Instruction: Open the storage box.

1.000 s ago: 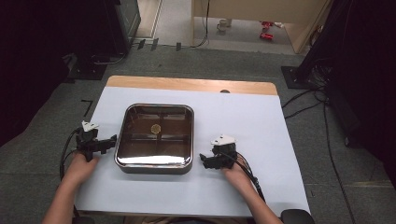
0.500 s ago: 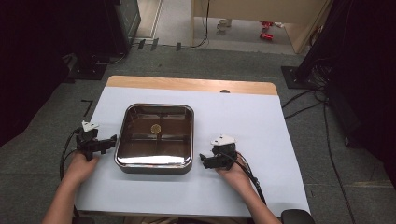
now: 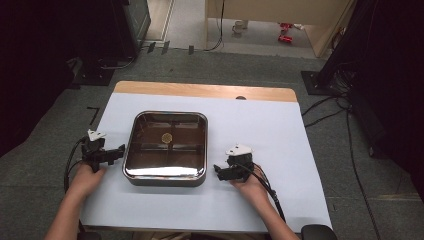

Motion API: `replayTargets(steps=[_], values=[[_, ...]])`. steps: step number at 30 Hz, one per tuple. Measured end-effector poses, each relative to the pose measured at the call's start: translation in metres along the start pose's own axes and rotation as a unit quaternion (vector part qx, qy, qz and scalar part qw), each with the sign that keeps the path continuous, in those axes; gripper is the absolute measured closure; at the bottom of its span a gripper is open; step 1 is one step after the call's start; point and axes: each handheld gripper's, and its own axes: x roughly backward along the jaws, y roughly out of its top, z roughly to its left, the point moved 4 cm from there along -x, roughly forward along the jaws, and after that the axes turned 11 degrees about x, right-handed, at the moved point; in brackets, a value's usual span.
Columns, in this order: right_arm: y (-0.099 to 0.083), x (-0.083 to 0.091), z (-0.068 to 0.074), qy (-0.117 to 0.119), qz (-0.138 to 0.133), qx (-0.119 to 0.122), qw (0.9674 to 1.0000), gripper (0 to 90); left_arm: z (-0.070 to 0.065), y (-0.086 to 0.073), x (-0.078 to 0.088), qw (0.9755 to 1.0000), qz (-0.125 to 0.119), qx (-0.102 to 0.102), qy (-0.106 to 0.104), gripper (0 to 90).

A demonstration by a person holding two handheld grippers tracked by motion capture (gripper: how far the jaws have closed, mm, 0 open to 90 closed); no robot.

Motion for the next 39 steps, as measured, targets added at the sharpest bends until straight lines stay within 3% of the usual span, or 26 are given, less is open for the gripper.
replayTargets(steps=[7,16,21,25,39], values=[[0.001,0.000,0.000,0.002,0.006,-0.001,1.0000,9.9,0.000,0.000,0.000,1.0000,0.000,0.000,0.000,12.0],[0.005,0.004,0.001,0.013,0.017,0.009,0.9997,23.2,0.000,0.000,0.000,1.0000,0.000,0.000,0.000,12.0],[0.011,0.009,-0.004,0.022,0.024,0.005,0.9995,24.2,0.000,0.000,0.000,1.0000,0.000,0.000,0.000,12.0],[0.018,0.018,-0.007,0.035,0.003,-0.002,0.9994,27.2,0.000,0.000,0.000,1.0000,0.000,0.000,0.000,12.0],[0.043,0.039,-0.013,0.065,-0.013,-0.005,0.9978,32.4,0.000,0.000,0.000,1.0000,-0.001,0.000,0.000,12.0]])
